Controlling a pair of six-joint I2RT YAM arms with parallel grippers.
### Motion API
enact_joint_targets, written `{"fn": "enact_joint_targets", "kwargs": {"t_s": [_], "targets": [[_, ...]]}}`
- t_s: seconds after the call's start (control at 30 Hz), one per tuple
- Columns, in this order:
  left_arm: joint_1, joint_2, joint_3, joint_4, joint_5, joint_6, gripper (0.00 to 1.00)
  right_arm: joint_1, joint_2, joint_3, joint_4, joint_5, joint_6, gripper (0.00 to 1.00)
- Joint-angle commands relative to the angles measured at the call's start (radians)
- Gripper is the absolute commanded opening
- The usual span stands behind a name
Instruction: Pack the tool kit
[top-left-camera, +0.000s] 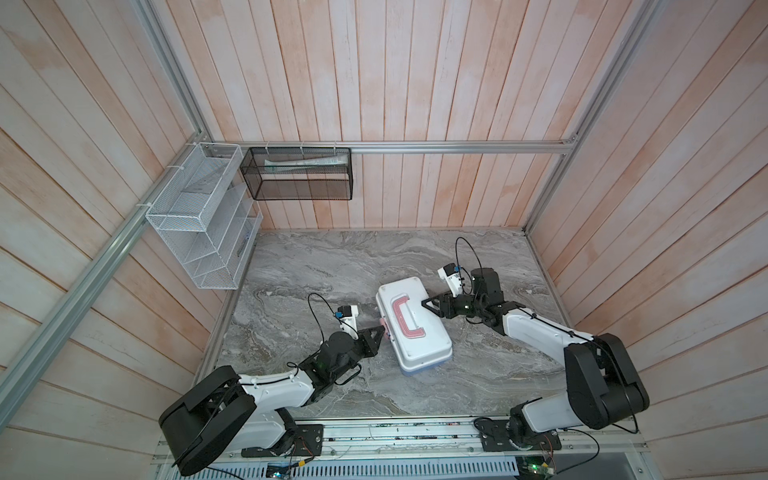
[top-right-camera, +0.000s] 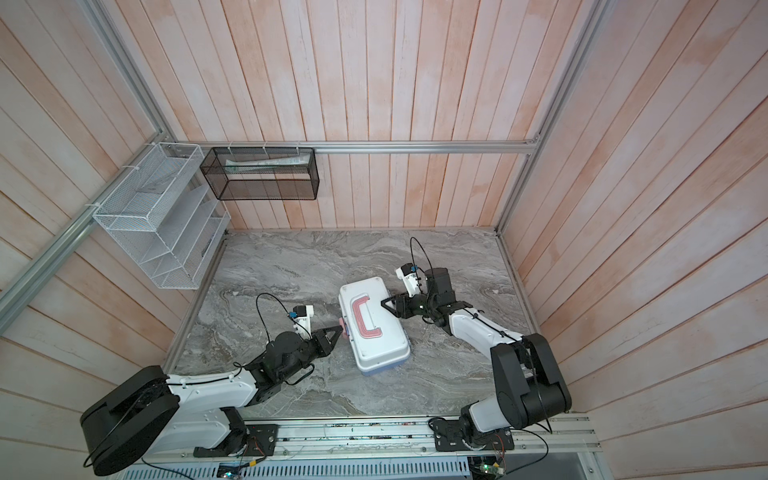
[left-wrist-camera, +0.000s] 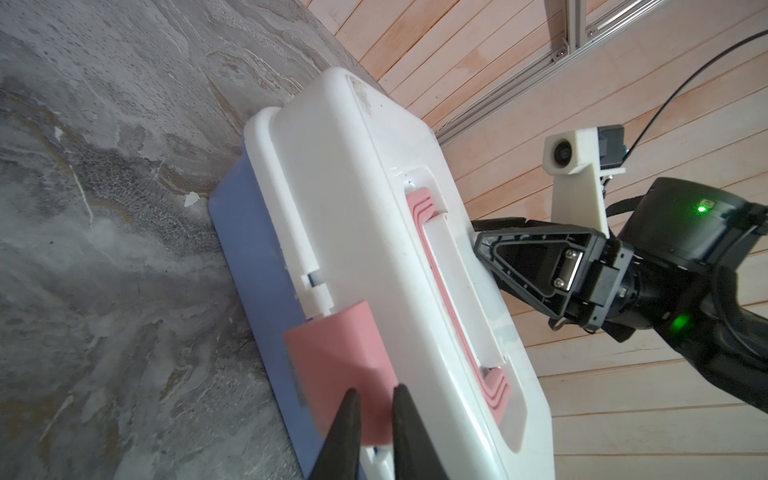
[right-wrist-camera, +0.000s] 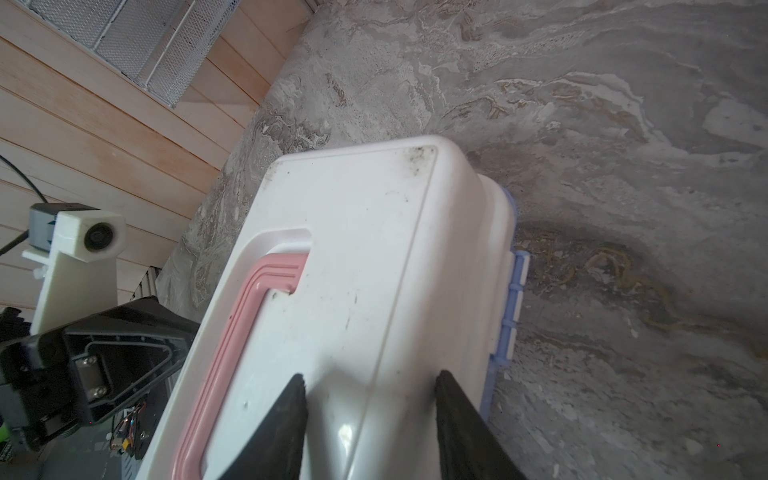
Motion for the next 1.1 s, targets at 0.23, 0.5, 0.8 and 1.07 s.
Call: {"fn": "enact_joint_targets", "kwargs": {"t_s": [0.23,0.5,0.8,1.07], "targets": [[-0.02,0.001,0.059,-0.077,0.005,0.041,0.18,0.012,0.041,-0.031,-0.046,-0.017,-0.009,0.47],[-0.034,0.024,0.067,-0.083,0.0,0.048,0.18,0.013,0.044,-0.028,-0.047,-0.018,-0.008,0.47],[-0.037,0.03,0.077,-0.139,-0.01,0.045,0.18,0.012,0.047,-0.03,-0.043,-0.018,-0.007,0.47],[-0.037,-0.008,0.097,-0.209,-0.02,0.038,0.18,0.012,0.049,-0.034,-0.044,-0.018,-0.007,0.47]]}}
